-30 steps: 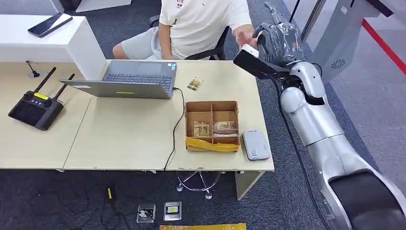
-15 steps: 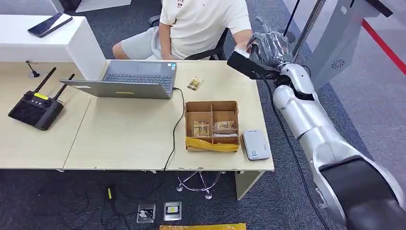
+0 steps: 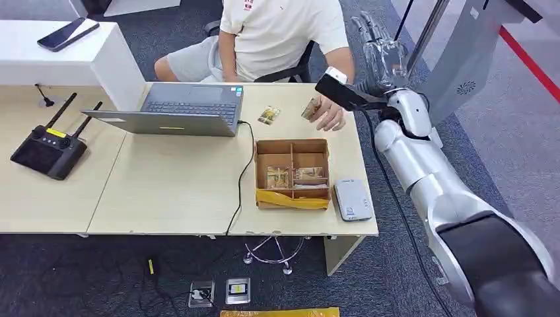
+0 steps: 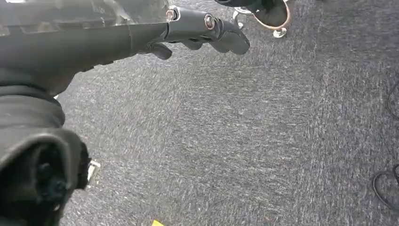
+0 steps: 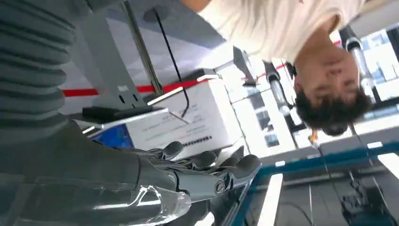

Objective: Pass the card to the sensor for recognition and then transmit it.

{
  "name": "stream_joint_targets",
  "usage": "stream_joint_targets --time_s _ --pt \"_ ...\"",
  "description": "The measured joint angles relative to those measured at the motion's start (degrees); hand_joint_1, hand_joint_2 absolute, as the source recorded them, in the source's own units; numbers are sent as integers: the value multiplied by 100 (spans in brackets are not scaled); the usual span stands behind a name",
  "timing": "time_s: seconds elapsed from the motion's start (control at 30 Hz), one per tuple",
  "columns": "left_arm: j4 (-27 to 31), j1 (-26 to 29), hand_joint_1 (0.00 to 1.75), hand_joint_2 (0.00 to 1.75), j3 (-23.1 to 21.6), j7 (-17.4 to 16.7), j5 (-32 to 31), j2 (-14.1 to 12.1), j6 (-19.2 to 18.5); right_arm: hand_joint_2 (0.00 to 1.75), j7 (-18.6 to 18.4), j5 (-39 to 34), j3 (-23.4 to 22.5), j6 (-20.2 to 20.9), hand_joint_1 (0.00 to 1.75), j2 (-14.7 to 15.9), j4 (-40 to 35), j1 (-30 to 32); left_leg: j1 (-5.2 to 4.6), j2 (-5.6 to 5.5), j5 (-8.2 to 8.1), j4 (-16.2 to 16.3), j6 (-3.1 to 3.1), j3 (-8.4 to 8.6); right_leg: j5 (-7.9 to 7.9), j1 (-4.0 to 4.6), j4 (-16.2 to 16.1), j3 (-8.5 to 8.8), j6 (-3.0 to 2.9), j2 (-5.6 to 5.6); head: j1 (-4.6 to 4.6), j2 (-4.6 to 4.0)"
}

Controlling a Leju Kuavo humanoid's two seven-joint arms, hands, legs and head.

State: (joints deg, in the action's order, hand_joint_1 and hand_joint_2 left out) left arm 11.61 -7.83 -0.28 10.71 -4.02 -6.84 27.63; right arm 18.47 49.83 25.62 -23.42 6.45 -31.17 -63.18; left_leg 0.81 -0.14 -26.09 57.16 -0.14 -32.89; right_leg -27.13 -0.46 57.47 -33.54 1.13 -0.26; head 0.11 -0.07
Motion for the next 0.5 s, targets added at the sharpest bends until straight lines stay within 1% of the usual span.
stream_joint_targets --time_s 0.03,0.07,0.1,0.13,0.17,0.23,0.3,0.37,0.43,0.5 --pt "0 0 0 0 2 2 35 0 28 175 50 -42 -17 -208 0 55 -44 29 0 0 0 1 0 1 0 0 -1 0 0 -1 2 0" --pt "0 4 0 0 4 2 70 0 68 175 94 -112 -50 -544 0 123 -144 77 0 -2 0 1 0 2 0 0 -1 1 0 -4 0 0" --pt "0 12 0 0 4 2 112 0 114 175 133 -171 -88 -781 0 193 -241 149 -1 -3 0 2 0 3 0 -1 -2 3 0 -5 2 0" --pt "0 22 0 0 4 2 162 -7 162 175 153 -267 -166 -1058 0 319 -429 246 -1 -3 0 3 0 6 0 -1 -3 1 0 -4 0 0" --pt "-2 27 0 0 7 2 199 -18 195 175 162 -324 -232 -1206 0 416 -562 333 -2 0 -1 5 0 9 0 -2 -4 2 0 -1 4 0" --pt "-2 33 0 0 11 -2 300 -31 304 175 245 -396 -446 -1271 0 678 -849 547 -4 -1 -5 6 1 9 0 -4 -5 6 1 -2 4 0" --pt "-2 43 0 0 17 -59 422 -53 358 175 474 -435 -827 -1282 0 945 -1038 765 -4 0 -8 7 1 10 0 -4 -6 6 1 -2 0 0" --pt "-2 62 0 0 20 -109 498 -70 378 175 682 -479 -1181 -1282 0 1146 -1080 918 -4 0 -10 7 2 8 0 -5 -7 5 1 -3 2 0" --pt "-2 66 0 0 33 -170 586 -90 413 175 880 -667 -1642 -1282 0 1395 -1073 1097 -2 3 -12 10 4 14 0 -3 -11 0 1 2 -2 0" --pt "-2 62 0 0 57 -212 640 -98 433 175 966 -908 -2032 -1282 0 1638 -1053 1366 -2 -15 -14 10 9 12 -7 -2 -12 11 8 -18 2 0"
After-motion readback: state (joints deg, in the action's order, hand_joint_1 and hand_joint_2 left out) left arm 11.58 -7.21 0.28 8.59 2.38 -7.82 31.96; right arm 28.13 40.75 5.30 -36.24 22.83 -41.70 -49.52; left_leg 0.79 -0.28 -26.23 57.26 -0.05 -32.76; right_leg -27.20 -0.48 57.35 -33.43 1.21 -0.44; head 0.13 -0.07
